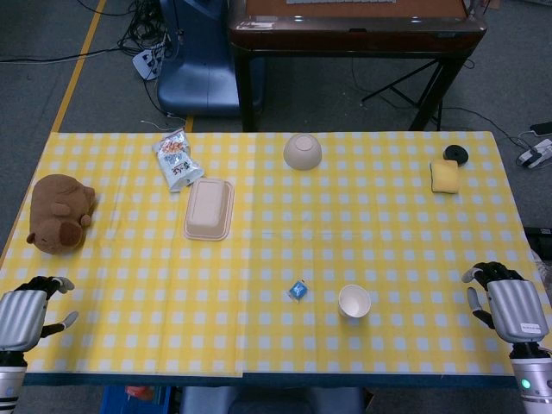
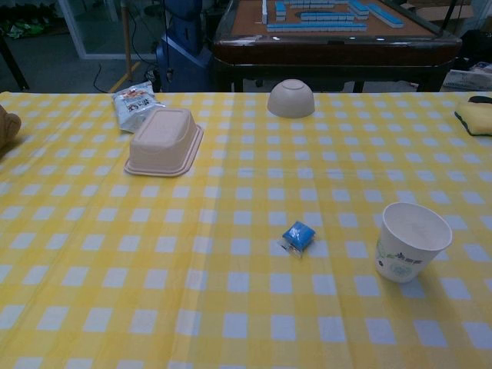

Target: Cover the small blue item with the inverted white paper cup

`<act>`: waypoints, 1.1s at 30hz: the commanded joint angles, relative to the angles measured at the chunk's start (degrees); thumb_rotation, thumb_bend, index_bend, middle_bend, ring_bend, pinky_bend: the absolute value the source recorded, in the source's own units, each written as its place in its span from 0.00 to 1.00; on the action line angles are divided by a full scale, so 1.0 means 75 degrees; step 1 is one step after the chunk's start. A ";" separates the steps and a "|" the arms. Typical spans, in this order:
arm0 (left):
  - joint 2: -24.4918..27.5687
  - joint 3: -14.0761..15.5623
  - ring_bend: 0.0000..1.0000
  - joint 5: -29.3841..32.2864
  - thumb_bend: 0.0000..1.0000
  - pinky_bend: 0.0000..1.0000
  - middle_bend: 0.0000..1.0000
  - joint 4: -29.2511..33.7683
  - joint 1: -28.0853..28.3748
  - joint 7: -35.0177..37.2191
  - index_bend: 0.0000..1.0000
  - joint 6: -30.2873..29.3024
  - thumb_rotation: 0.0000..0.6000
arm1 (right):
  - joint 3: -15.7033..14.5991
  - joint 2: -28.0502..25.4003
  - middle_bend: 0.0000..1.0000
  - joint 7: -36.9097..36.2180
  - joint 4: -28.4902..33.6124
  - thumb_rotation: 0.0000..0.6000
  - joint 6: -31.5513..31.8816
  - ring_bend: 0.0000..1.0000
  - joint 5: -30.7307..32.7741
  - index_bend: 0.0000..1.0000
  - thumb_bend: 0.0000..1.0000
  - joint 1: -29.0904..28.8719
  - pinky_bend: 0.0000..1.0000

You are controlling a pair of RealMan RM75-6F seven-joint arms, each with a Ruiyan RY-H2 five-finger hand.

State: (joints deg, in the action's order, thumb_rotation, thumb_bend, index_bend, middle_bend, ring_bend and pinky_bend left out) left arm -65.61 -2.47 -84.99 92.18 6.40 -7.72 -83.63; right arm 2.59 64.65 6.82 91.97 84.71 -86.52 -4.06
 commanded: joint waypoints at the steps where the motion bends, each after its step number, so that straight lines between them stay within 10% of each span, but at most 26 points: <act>1: -0.0002 0.0007 0.38 -0.0012 0.17 0.51 0.48 -0.0004 0.0005 -0.0006 0.53 0.0005 1.00 | -0.0001 -0.0003 0.38 -0.0011 0.0001 1.00 0.0017 0.28 -0.0005 0.45 0.45 0.0011 0.44; 10: 0.0116 0.0012 0.38 -0.0041 0.17 0.51 0.48 0.0074 -0.0065 0.0205 0.53 -0.0125 1.00 | -0.0084 0.0048 0.40 -0.0008 -0.0025 1.00 -0.0025 0.31 -0.0342 0.39 0.33 -0.0094 0.49; 16: 0.0237 0.0012 0.38 -0.0096 0.17 0.51 0.48 0.0096 -0.0130 0.0444 0.53 -0.0250 1.00 | -0.0183 -0.0149 0.69 0.0480 0.0421 1.00 -0.0517 0.71 -0.0564 0.26 0.05 -0.0397 0.83; 25: 0.0400 0.0018 0.38 -0.0175 0.17 0.51 0.48 0.0155 -0.0223 0.0757 0.53 -0.0415 1.00 | -0.0288 -0.0643 0.95 0.1786 0.1732 1.00 -0.1854 0.99 -0.0546 0.25 0.00 -0.1111 1.00; 33: 0.0495 -0.0038 0.38 -0.0109 0.17 0.51 0.48 0.0189 -0.0286 0.0898 0.53 -0.0512 1.00 | -0.0247 -0.0802 0.99 0.3054 0.2607 1.00 -0.2795 1.00 -0.0024 0.25 0.00 -0.1637 1.00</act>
State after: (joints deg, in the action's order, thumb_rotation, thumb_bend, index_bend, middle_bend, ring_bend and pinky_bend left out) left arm -61.90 -2.74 -85.83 93.60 4.27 -1.00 -87.48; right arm 0.58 58.93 27.53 109.83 65.51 -88.13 -15.07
